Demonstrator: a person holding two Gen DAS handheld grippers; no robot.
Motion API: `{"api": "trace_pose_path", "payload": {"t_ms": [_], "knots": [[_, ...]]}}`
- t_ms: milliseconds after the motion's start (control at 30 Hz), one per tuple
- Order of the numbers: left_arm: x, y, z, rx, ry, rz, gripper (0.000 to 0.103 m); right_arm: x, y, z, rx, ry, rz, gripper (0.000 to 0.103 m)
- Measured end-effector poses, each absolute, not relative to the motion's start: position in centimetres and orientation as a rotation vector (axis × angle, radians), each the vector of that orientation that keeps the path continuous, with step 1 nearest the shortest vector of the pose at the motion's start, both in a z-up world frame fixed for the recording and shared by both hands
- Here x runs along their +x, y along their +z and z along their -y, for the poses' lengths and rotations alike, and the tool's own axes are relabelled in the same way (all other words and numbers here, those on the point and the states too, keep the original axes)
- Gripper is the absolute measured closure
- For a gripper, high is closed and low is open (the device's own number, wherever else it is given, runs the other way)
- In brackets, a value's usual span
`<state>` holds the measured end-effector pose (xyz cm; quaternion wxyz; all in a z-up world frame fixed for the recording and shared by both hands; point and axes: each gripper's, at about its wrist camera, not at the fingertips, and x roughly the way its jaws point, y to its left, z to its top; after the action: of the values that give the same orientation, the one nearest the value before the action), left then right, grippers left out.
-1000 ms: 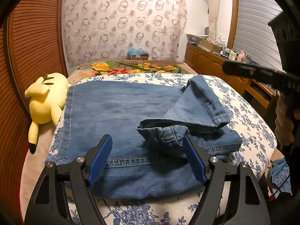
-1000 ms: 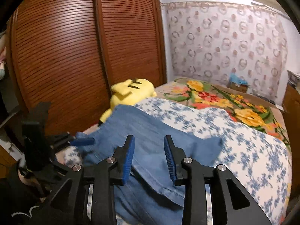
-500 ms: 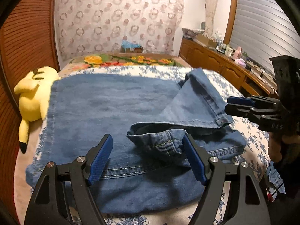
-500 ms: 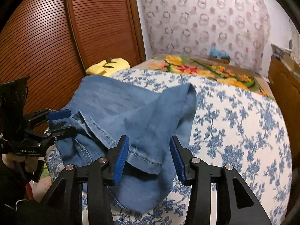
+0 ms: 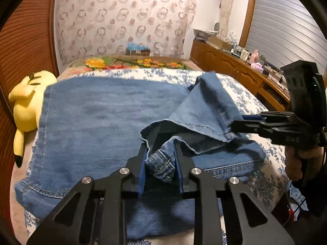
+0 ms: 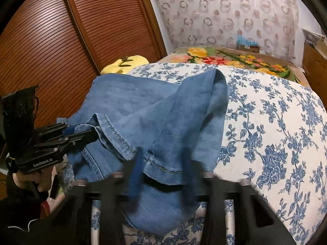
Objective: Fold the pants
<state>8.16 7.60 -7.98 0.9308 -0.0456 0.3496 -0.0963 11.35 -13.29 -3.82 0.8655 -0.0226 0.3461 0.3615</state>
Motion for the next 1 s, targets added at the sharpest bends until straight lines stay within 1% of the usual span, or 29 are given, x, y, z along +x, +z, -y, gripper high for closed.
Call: {"api": "trace_pose_path", "payload": {"t_ms": [33, 67, 100, 200, 400, 567, 733, 867, 1000], "knots": [[8.0, -7.6, -7.5, -0.094, -0.2, -0.706, 0.079, 11.2, -3.5, 13.2, -0.053, 0.771, -0.714, 0.093], [7.7, -7.1, -7.5, -0.093, -0.2, -0.692, 0.08, 11.2, -3.2, 13.4, -0.055, 0.779, -0.696, 0.096], [7.3, -6.3, -7.3, -0.089, -0.203, -0.671, 0.08, 11.0, -2.5, 13.6, -0.053, 0.79, -0.676, 0.097], [6.1, -3.7, -7.3, -0.096, -0.22, -0.604, 0.08, 10.2, 0.1, 14.0, -0.053, 0.803, -0.594, 0.098], [3.8, 0.5, -7.7, -0.073, -0.211, -0.497, 0.08, 9.0, 6.9, 14.0, -0.06, 0.815, -0.422, 0.099], [2.2, 1.7, -10.2, -0.095, -0.156, -0.451, 0.08, 8.5, 10.4, 11.7, -0.086, 0.855, -0.356, 0.099], [1.5, 0.7, -12.9, -0.125, -0.106, -0.467, 0.08, 9.7, 10.7, 8.0, -0.11, 0.902, -0.357, 0.099], [1.4, -1.2, -14.2, -0.139, -0.079, -0.505, 0.08, 13.4, 8.6, 5.1, -0.142, 0.918, -0.401, 0.099], [1.3, -3.4, -15.0, -0.146, -0.062, -0.552, 0.08, 15.2, 7.9, 2.2, -0.191, 0.93, -0.442, 0.099]]}}
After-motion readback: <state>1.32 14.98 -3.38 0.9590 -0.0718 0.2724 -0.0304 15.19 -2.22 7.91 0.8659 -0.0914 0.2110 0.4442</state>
